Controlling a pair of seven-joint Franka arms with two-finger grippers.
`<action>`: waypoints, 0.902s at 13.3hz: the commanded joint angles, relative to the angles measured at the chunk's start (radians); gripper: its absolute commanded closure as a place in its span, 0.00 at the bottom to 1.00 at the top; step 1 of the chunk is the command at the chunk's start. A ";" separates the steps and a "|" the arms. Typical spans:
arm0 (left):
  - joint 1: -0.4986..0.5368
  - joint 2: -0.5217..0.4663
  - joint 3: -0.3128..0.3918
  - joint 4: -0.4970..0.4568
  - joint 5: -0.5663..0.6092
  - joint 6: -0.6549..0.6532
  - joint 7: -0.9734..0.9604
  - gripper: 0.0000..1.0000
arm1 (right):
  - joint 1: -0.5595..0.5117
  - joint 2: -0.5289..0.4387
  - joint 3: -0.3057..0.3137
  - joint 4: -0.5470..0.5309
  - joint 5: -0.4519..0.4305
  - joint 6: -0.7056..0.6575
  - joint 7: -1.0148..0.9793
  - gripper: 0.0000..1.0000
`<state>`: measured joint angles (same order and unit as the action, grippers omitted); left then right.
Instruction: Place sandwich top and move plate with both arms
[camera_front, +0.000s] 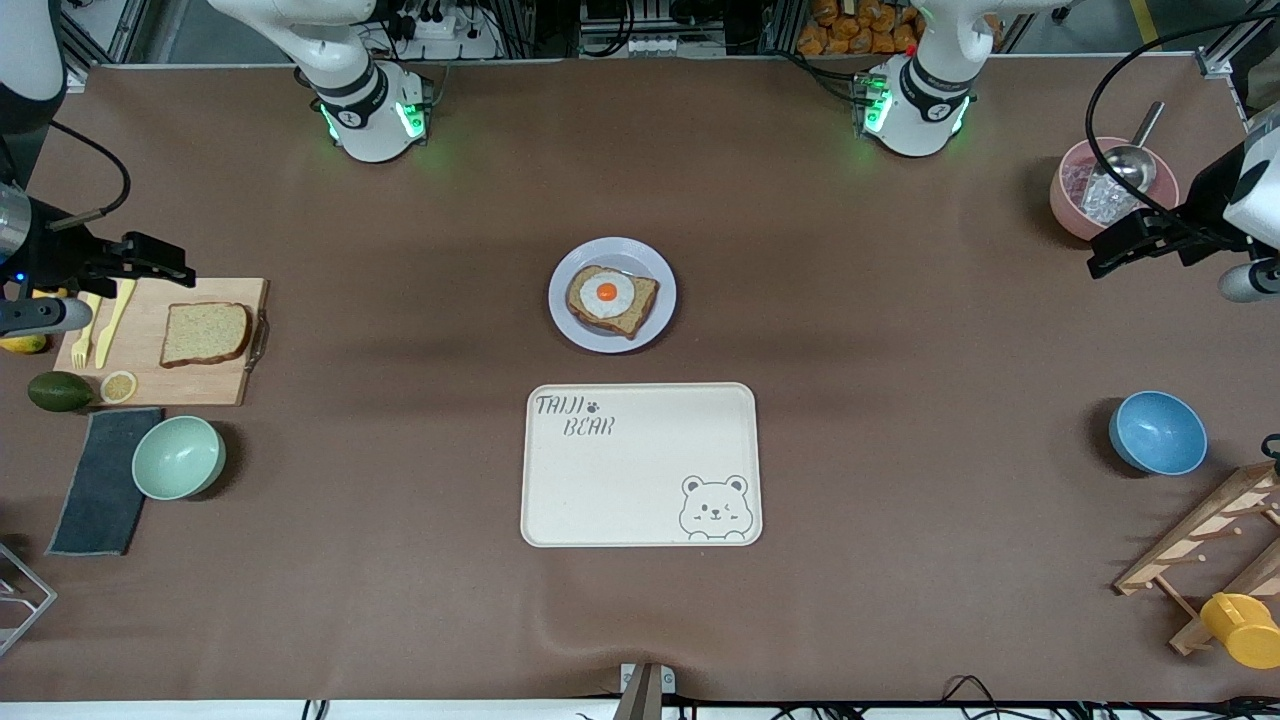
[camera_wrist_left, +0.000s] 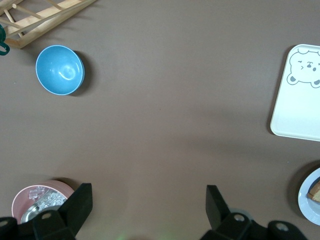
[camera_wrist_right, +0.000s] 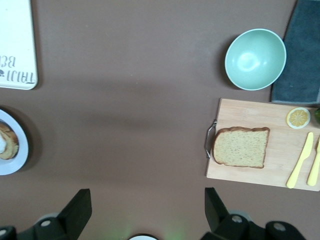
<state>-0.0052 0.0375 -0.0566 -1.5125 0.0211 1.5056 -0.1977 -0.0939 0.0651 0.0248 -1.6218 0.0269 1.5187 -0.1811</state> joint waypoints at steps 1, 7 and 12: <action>-0.005 0.033 0.000 -0.002 -0.009 0.024 0.017 0.00 | -0.023 -0.002 0.009 -0.015 -0.030 0.014 -0.017 0.00; -0.004 0.084 -0.008 -0.026 -0.009 0.099 0.017 0.00 | -0.127 0.024 0.010 -0.110 -0.036 0.155 -0.194 0.00; -0.004 0.090 -0.025 -0.072 -0.018 0.165 0.017 0.00 | -0.204 0.035 0.010 -0.200 -0.030 0.247 -0.268 0.00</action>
<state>-0.0100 0.1361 -0.0673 -1.5589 0.0178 1.6385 -0.1976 -0.2622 0.1100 0.0196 -1.7786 -0.0009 1.7268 -0.4095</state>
